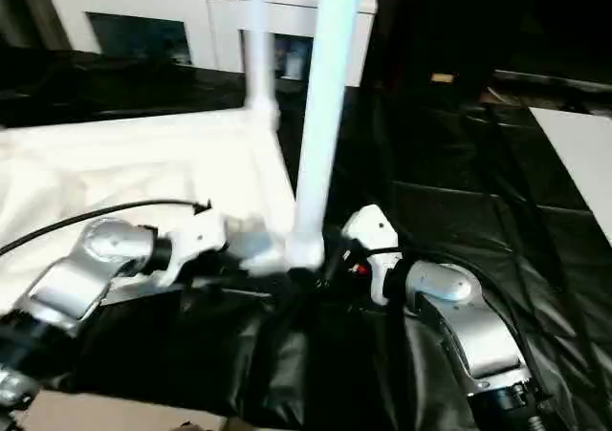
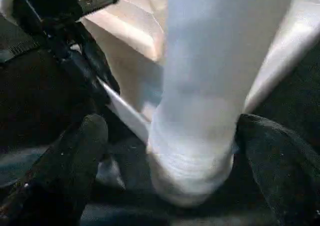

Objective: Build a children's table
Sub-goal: Rotate leg to tighten

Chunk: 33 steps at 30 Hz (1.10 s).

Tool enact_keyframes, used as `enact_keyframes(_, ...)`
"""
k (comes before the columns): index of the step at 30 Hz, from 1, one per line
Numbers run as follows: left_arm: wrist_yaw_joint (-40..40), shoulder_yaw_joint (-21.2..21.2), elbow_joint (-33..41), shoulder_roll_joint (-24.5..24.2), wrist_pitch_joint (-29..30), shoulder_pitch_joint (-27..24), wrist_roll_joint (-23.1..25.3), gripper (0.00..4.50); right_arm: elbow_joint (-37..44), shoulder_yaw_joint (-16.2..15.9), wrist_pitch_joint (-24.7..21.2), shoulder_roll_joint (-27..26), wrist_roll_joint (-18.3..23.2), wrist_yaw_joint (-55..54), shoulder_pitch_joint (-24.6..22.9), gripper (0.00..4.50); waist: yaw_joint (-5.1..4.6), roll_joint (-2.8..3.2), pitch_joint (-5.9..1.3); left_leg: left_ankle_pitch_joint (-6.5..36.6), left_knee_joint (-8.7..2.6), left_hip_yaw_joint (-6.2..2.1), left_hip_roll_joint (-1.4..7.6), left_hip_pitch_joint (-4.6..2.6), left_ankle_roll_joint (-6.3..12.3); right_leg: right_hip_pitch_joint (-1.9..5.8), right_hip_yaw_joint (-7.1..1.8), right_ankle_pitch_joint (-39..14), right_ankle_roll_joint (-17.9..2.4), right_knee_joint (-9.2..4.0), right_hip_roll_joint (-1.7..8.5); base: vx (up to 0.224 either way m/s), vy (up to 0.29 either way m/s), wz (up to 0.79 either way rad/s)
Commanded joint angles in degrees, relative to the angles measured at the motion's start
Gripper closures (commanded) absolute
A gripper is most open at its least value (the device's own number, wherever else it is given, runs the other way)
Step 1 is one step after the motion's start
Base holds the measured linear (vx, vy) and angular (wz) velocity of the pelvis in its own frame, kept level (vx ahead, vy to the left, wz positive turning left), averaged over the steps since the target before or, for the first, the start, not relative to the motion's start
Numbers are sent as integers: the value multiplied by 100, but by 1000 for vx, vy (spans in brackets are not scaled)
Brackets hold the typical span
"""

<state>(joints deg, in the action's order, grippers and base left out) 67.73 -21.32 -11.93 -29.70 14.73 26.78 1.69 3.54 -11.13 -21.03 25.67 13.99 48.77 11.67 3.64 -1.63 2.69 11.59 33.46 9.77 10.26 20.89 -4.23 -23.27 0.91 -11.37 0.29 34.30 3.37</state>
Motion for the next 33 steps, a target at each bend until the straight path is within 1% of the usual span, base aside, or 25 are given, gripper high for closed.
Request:
enact_keyframes(1,242,-108,331,-84,-200,10,-126,450,38,-129,46,110,56,242,37,4,-4,43,-315,521,-375,-29,283,-74,394,314,-195,406,-1599,-221,374,0,0,0)
enact_keyframes(3,264,-100,339,-117,-222,-11,-170,450,20,-173,109,109,22,275,26,4,-5,40,-313,584,-371,-30,276,-73,372,312,-193,331,-1579,-222,376,0,0,0)
enact_keyframes(4,269,-92,342,-133,-237,-19,-175,450,8,-179,79,87,46,303,27,4,-7,39,-303,677,-376,-30,274,-72,344,310,-194,175,-1553,-239,380,0,0,0)
enact_keyframes(5,269,-79,354,-139,-226,-27,-185,450,-34,-193,101,71,10,288,39,4,-7,2,-307,694,-375,-30,274,-69,337,318,-195,118,-1536,-240,383,0,0,0)
enact_keyframes(6,278,-69,366,-145,-213,-33,-196,450,-62,-203,118,62,-21,280,48,21,1,19,-303,705,-376,-35,273,-67,307,313,-200,25,-1510,-239,388,0,0,0)
enact_keyframes(7,274,-58,369,-151,-208,-34,-194,450,-94,-216,135,60,-52,281,59,32,-2,-5,-303,740,-372,-33,271,-66,282,312,-200,-66,-1487,-243,388,0,0,0)
enact_keyframes(9,256,-31,365,-152,-202,-40,-183,450,-171,-225,183,42,-103,249,92,43,2,9,-303,744,-369,-38,270,-59,254,309,-203,-135,-1458,-239,394,0,0,0)
enact_keyframes(10,251,-21,369,-150,-196,-46,-179,450,-215,-211,199,24,-104,234,113,52,-7,-7,-297,794,-368,-34,263,-59,235,305,-203,-225,-1441,-249,388,0,0,0)
enact_keyframes(11,260,-17,382,-157,-186,-54,-188,450,-256,-206,217,16,-111,233,138,65,-1,-7,-303,800,-364,-34,264,-66,233,303,-205,-263,-1434,-248,390,0,0,0)
enact_keyframes(15,265,-21,383,-174,-181,-65,-208,450,-419,-173,313,-34,-172,178,235,97,1,-4,-316,702,-349,-32,256,-66,243,304,-203,-181,-1436,-231,382,0,0,0)
enact_keyframes(16,263,-20,377,-174,-181,-63,-208,450,-475,-180,341,-50,-209,143,264,109,4,6,-322,635,-344,-32,255,-62,259,308,-202,-62,-1451,-216,378,0,0,0)
enact_keyframes(19,258,-15,367,-173,-183,-60,-202,450,-595,-222,417,-91,-286,95,324,134,-1,-1,-333,526,-330,-31,246,-54,316,318,-194,158,-1499,-195,369,0,0,0)
enact_keyframes(21,249,-9,346,-169,-194,-53,-193,450,-677,-295,494,-132,-327,138,366,154,-3,1,-329,556,-331,-34,244,-52,326,321,-191,131,-1516,-194,371,0,0,0)
enact_keyframes(22,245,-8,337,-168,-198,-49,-190,450,-704,-324,526,-140,-352,155,379,171,-3,1,-326,594,-333,-34,246,-54,320,318,-190,72,-1518,-201,374,0,0,0)
enact_keyframes(23,241,-7,329,-164,-200,-45,-189,450,-719,-357,549,-140,-371,184,383,171,-5,2,-322,658,-334,-34,250,-57,299,315,-191,-26,-1505,-207,374,0,0,0)
enact_keyframes(27,231,-15,310,-167,-201,-46,-175,450,-790,-448,643,-119,-442,237,374,183,-6,-6,-324,698,-332,-37,248,-56,263,316,-192,-126,-1467,-207,373,0,0,0)
enact_keyframes(28,230,-15,308,-170,-203,-50,-173,450,-812,-460,663,-117,-464,238,377,186,-7,-15,-326,689,-329,-32,246,-56,266,317,-194,-119,-1463,-208,372,0,0,0)
enact_keyframes(29,228,-15,307,-172,-204,-54,-171,450,-828,-465,674,-118,-477,234,379,187,-4,-12,-331,617,-322,-33,243,-51,281,322,-195,-15,-1475,-195,370,0,0,0)
enact_keyframes(31,140,-2,289,-160,-182,-64,-133,450,-918,-379,586,-242,-477,16,388,188,-7,-12,-332,591,-321,-34,243,-52,300,320,-191,40,-1487,-189,366,0,0,0)
enact_keyframes(33,-48,35,212,-84,-113,-54,-85,450,-1107,-274,513,-430,-543,-369,432,188,-25,-21,-328,634,-323,-35,237,-43,287,320,-190,-43,-1491,-196,367,0,0,0)
